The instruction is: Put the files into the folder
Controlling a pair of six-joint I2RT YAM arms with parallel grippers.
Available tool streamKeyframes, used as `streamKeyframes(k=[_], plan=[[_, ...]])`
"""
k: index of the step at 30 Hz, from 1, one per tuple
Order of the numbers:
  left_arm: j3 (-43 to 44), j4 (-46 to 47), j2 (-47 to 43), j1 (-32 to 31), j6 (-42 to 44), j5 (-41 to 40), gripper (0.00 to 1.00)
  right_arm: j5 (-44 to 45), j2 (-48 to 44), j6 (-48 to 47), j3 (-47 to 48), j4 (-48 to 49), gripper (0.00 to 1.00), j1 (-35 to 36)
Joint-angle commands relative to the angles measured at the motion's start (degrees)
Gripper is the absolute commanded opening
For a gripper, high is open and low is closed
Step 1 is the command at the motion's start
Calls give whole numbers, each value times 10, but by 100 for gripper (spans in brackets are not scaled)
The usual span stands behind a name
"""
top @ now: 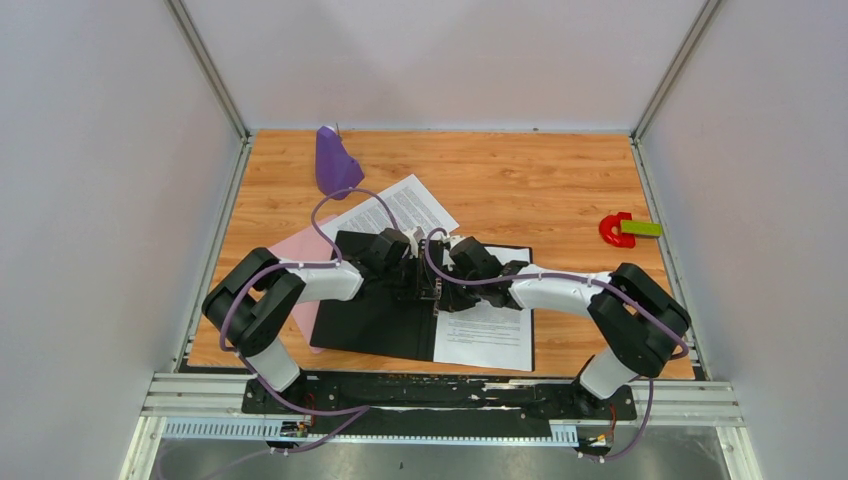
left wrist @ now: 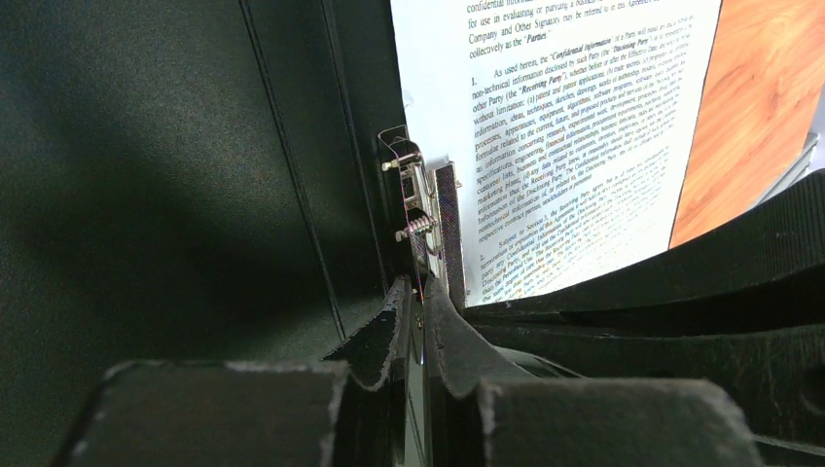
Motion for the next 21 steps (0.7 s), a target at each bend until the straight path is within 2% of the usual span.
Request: streamKeyframes(k=[1, 6, 13, 21], plan=[[-40, -131, 59, 5, 55, -111, 0, 41, 5, -16, -16, -92, 5, -7], [-48, -117, 56, 5, 49, -99, 0, 10, 10, -17, -25, -55, 5, -7], [-46, -91, 53, 5, 34, -60, 0, 13, -4, -17, -13, -54, 5, -7], [-2, -101, 24, 4, 33, -22, 13, 21, -31, -20, -5, -62, 8, -11]])
